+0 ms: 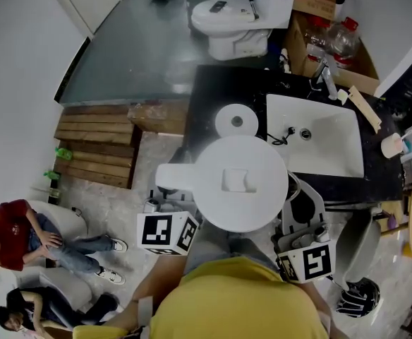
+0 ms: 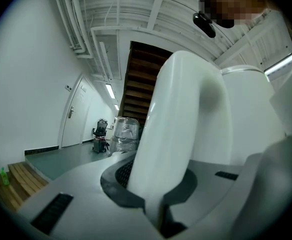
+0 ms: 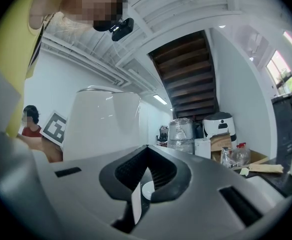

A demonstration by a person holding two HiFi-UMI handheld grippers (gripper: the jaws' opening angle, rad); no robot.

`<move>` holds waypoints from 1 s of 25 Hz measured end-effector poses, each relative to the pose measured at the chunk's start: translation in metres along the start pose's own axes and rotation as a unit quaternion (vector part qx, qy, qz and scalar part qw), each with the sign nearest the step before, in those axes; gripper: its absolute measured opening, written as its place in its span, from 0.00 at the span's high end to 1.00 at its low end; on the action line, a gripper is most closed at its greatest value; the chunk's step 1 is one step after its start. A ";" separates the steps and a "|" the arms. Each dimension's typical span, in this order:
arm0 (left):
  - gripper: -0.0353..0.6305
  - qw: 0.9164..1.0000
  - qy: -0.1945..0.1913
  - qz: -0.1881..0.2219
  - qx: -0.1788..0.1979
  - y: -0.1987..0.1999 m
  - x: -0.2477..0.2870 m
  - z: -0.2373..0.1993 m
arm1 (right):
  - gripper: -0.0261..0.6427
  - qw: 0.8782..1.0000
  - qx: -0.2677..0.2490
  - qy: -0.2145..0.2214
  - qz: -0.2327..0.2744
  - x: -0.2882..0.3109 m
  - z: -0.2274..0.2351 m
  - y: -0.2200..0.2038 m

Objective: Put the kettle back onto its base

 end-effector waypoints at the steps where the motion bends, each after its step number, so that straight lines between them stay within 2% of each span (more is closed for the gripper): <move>1: 0.90 1.000 -0.001 -0.001 0.000 -0.001 0.006 -0.002 | 0.95 1.000 0.001 -0.003 -0.002 0.004 0.002 -0.001; 25: 0.90 0.999 -0.045 0.024 0.008 -0.017 0.129 -0.036 | 0.95 0.999 -0.010 -0.041 0.026 0.094 0.041 -0.026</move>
Point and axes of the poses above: the fingertips, and each gripper's own axes: x forward along the fingers, z to its right, y out of its top, the point moved 9 cm from there along -x, backward along the fingers, and after that the axes turned 14 degrees about z, right-handed, at the moved point
